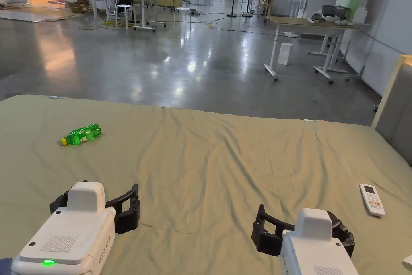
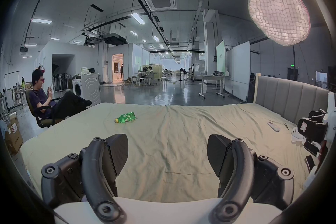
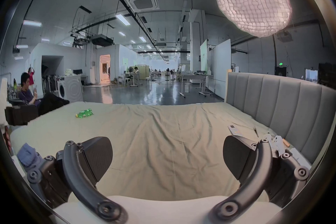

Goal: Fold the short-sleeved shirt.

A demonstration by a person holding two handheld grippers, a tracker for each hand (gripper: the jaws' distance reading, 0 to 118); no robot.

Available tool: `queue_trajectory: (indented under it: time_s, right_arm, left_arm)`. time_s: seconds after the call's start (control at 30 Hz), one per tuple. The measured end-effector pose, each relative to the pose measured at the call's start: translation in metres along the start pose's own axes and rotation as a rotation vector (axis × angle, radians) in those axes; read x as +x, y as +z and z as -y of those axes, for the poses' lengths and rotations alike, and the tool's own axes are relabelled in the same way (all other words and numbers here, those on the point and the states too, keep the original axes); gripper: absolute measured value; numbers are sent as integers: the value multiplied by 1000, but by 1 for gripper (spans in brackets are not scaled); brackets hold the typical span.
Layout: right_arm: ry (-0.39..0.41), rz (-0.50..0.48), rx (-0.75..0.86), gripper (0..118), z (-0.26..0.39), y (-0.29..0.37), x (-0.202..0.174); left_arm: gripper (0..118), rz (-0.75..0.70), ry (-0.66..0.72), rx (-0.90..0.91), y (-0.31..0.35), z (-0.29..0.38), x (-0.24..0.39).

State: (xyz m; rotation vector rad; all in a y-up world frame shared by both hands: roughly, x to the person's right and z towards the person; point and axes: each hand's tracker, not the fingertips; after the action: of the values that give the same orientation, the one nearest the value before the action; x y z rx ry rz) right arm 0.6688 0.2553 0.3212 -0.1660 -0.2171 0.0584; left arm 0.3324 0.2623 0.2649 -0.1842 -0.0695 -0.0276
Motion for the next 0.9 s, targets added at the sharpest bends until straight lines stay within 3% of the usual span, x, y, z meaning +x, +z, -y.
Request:
queue_trajectory:
  time_s: [0.07, 0.27, 0.37, 0.53, 0.7, 0.9]
  right_arm:
    - [60, 18, 21, 118, -3, 0, -3]
    - [-55, 35, -46, 118, -5, -7, -3]
    - [-46, 115, -82, 118, -14, -9, -8]
    - [-47, 107, -74, 118, -15, -13, -7]
    - [-114, 98, -137, 118, -24, -12, -8]
    - [-95, 140, -175, 118, -29, -14, -9]
  left_arm:
    - [94, 5, 14, -3, -1, 0, 0]
    - [95, 12, 20, 17, -2, 0, 2]
    - [95, 17, 3, 24, -1, -1, 5]
    - [95, 45, 22, 52, -1, 0, 3]
    - [95, -9, 28, 60, -5, 4, -2]
    - [95, -29, 13, 75, -9, 9, -7]
